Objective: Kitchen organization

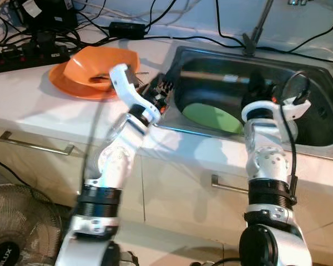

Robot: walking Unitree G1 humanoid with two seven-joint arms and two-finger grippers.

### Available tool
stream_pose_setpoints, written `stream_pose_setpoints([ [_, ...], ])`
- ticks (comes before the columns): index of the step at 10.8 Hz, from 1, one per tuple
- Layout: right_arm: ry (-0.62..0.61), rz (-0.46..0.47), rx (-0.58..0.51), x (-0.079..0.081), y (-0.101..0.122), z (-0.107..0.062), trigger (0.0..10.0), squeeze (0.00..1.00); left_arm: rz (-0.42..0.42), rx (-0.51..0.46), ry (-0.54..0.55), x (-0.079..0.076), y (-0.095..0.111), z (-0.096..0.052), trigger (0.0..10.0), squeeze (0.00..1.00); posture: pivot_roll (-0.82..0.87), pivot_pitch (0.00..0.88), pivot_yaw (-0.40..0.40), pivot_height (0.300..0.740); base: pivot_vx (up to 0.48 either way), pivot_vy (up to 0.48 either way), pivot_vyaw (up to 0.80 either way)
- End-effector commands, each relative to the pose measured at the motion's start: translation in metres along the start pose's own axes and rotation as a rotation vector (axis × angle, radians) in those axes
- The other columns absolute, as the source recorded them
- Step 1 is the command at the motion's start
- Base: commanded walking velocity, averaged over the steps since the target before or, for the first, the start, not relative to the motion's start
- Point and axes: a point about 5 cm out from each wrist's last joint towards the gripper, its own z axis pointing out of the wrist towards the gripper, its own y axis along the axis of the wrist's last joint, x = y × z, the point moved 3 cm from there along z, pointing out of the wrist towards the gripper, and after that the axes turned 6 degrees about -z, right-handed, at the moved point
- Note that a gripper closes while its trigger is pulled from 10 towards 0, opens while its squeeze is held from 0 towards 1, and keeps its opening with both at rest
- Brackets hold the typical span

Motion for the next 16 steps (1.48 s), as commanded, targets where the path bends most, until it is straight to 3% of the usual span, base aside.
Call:
stream_pose_setpoints([
  [1,0.007,-0.052,-0.008,0.003,0.005,0.004,10.0,0.00,0.079,0.050,-0.036,-0.008,-0.005,-0.003,10.0,0.00,0.08,0.069,-0.035,0.740,0.000,0.000,0.00],
  [2,0.005,-0.088,-0.005,0.001,0.006,0.005,10.0,0.00,0.177,0.079,-0.039,-0.007,-0.005,-0.008,10.0,0.00,0.09,0.067,-0.036,0.740,0.000,0.000,0.00],
  [3,0.002,-0.228,0.008,-0.003,0.006,0.005,10.0,0.00,0.336,0.135,-0.027,-0.002,-0.009,-0.015,10.0,0.00,0.09,0.068,-0.035,0.740,0.000,0.000,0.00],
  [5,0.007,-0.389,0.017,-0.007,0.006,0.006,10.0,0.00,0.617,0.234,0.029,0.022,-0.025,-0.034,10.0,0.00,0.10,0.067,-0.034,0.740,0.000,0.000,0.00],
  [8,-0.011,-0.636,0.036,-0.018,0.008,0.008,10.0,0.00,0.815,0.245,0.164,0.056,-0.038,-0.063,10.0,0.00,0.11,0.052,-0.034,0.740,0.000,0.000,0.00],
  [9,0.005,-0.772,0.056,-0.021,0.004,0.007,10.0,0.00,0.858,0.202,0.188,0.059,-0.036,-0.067,10.0,0.00,0.11,0.048,-0.035,0.740,0.000,0.000,0.00],
  [13,0.018,-0.962,0.105,-0.030,-0.010,0.006,10.0,0.00,0.790,0.130,0.172,0.054,-0.046,-0.063,10.0,0.00,0.11,0.028,-0.033,0.740,0.000,0.000,0.00],
  [14,0.017,-0.991,0.117,-0.033,-0.013,0.005,10.0,1.00,0.788,0.129,0.166,0.052,-0.050,-0.061,10.0,0.00,0.10,0.024,-0.032,0.740,0.000,0.000,0.00],
  [16,0.037,-1.046,0.134,-0.034,-0.021,0.003,10.0,1.00,0.787,0.130,0.156,0.052,-0.052,-0.059,10.0,0.00,0.10,0.023,-0.032,0.740,0.000,0.000,0.00],
])
